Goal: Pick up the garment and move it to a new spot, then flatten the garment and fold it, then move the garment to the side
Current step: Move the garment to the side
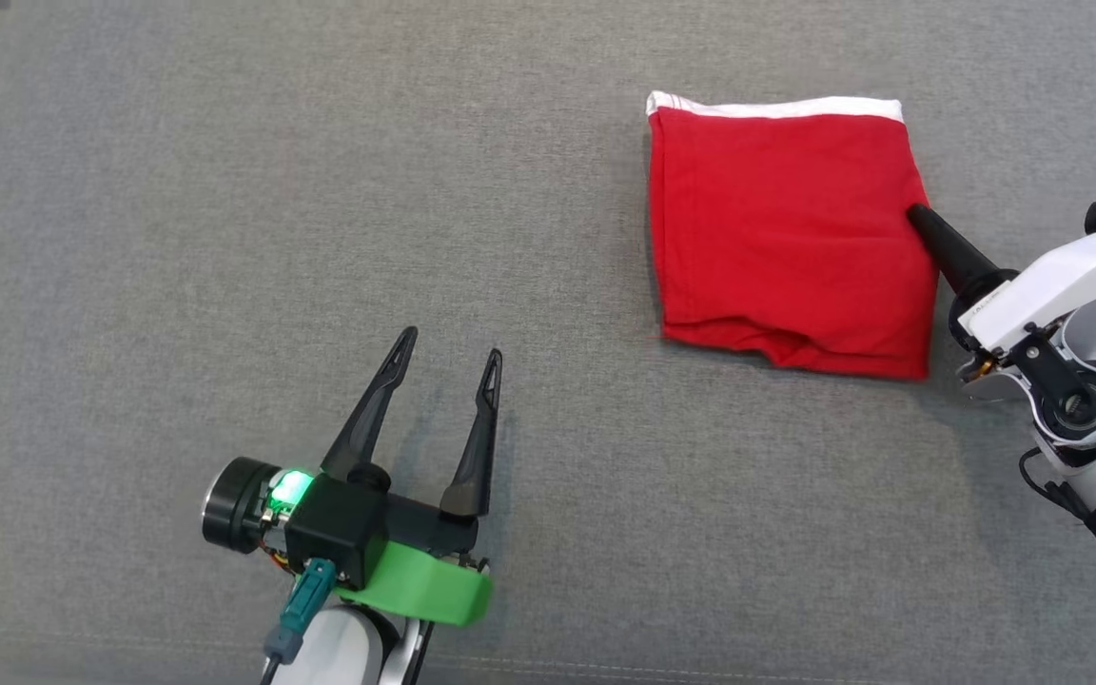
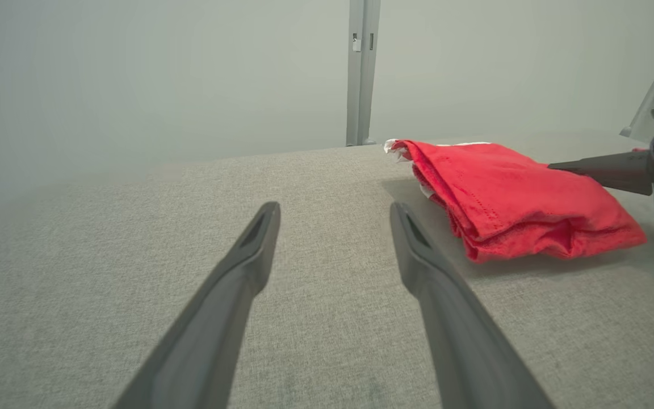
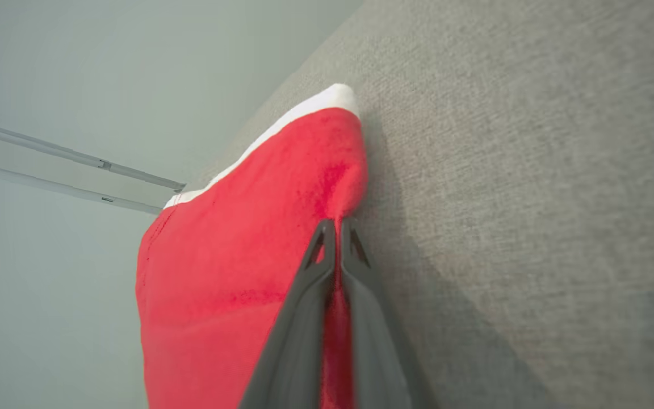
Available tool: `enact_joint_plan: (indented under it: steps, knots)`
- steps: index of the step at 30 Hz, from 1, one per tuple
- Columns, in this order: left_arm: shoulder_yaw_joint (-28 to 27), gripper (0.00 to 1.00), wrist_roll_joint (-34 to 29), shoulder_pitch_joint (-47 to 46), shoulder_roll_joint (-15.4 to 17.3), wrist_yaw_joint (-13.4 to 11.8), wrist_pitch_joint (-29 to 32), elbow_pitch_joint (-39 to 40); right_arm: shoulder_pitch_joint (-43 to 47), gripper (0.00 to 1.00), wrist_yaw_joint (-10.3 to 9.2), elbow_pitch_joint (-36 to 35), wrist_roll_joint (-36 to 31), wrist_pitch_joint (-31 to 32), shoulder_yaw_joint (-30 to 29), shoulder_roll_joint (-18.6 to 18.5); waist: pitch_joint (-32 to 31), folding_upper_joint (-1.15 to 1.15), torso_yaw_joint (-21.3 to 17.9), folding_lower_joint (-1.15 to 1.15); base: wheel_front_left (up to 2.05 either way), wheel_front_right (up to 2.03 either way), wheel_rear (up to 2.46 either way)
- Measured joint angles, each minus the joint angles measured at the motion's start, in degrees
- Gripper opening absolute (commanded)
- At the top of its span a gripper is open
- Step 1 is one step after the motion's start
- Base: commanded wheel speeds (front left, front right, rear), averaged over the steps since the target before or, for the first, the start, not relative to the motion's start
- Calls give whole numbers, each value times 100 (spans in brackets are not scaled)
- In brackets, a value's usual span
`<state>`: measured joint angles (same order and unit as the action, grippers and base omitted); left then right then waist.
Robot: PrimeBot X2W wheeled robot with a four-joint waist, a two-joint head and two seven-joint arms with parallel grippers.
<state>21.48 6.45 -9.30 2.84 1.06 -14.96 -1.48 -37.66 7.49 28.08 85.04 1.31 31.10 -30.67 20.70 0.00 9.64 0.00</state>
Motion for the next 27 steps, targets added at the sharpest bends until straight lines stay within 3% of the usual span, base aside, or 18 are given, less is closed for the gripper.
enact_joint_plan:
  steps: [13, 22, 27]
  knots:
    - [-253, 100, -400, 63, 37, 310, 0, -40, 111, 0, 0, -439, -359, -625, 410, -689, -92, 0, -1194, 0, 0, 0, 0]
    - [-272, 100, -530, -14, 176, 402, 0, -76, -279, 0, 0, 140, -573, -979, 602, -1005, 27, 0, -1868, 0, 0, 0, 0]
    - [-301, 100, -566, -90, 274, 432, 0, -36, -604, 0, 0, 504, -858, -1280, 781, -1145, 277, 0, -2054, 0, 0, 0, 0]
